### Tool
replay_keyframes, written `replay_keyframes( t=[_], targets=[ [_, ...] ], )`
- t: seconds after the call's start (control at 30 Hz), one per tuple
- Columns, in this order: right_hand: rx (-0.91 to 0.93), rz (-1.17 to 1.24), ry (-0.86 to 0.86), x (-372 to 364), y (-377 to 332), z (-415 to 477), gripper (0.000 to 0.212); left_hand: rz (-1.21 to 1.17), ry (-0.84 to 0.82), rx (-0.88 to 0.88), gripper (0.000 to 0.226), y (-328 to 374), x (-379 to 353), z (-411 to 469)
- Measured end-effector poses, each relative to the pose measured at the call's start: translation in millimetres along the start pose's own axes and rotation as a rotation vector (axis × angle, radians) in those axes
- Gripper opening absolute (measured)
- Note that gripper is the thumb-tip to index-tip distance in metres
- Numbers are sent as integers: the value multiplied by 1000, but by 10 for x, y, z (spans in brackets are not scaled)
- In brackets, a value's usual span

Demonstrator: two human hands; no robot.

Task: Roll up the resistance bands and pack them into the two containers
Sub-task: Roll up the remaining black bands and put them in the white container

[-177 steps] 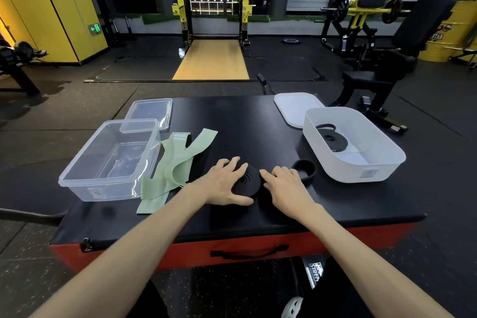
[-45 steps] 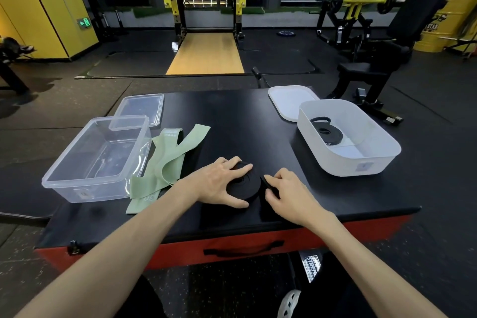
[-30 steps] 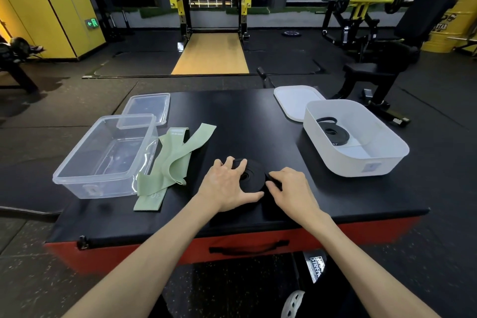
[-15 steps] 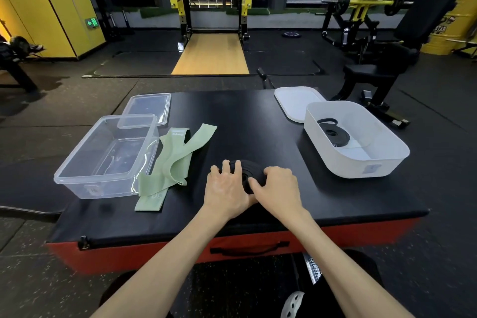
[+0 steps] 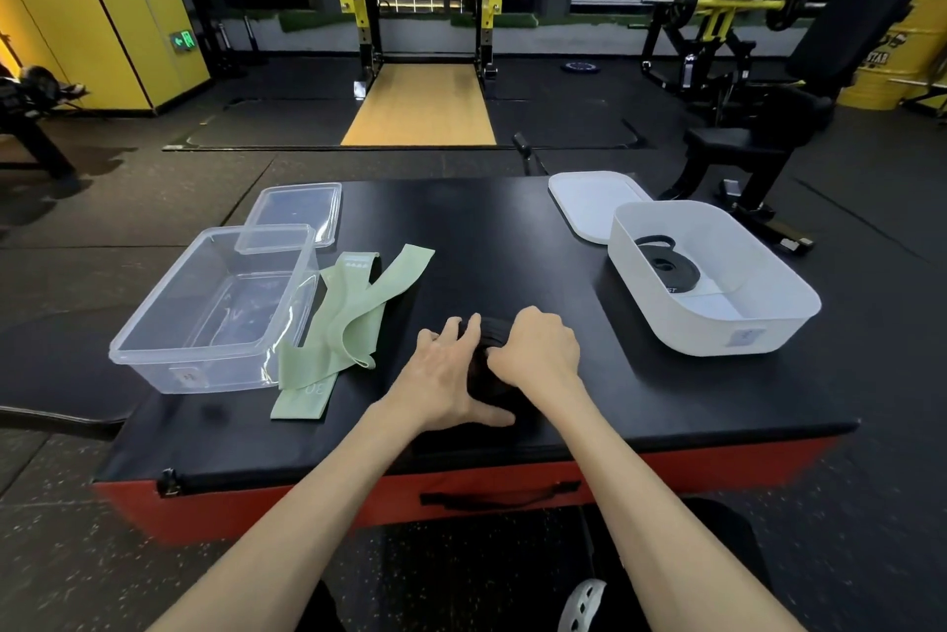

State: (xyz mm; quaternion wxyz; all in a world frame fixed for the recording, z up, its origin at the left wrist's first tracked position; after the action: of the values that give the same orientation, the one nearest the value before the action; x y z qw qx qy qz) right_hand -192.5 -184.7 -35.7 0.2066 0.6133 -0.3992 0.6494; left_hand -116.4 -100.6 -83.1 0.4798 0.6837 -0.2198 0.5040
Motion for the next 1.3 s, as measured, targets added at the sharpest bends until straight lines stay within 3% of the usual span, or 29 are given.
replay_keyframes(
  t=[0.37,0.6,0.8,0.93,1.1,1.2,1.3],
  targets=[
    [-25,-23,-47,9,-56,159,32,-26,59,-11,126,-36,76,-5],
    [143,-85,-88,1,-134,277,40,-15,106,129,130,-29,65,-70],
    [331,-13,-142,-79,-151,352,29,-208,101,118,91,-175,312,-37],
    [345,23,-187,-114,-187,375,28,-278,49,126,88,-208,267,-4],
    [255,-114,-258,-46,-286,337,46,-308,75,66,84,-189,250,-63],
    [327,-158,-230,-58,-335,317,45,-298,72,22,83,-192,229,-76],
    [376,-195,-194,-39,-296,338,49,-329,67,-24,66,-191,259,-64]
  ],
)
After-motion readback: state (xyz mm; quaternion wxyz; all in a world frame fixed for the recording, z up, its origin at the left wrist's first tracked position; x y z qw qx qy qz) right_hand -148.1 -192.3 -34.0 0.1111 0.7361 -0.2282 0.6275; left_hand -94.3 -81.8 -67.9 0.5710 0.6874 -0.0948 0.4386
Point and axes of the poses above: each hand's wrist, its own z-axis towards the middle knuckle, its own x-axis out of the back of the hand, y = z × x, the point moved 6 cm from there along z, towards the middle knuckle, and after that the axes turned 7 degrees about -z, right-handed, at the moved point
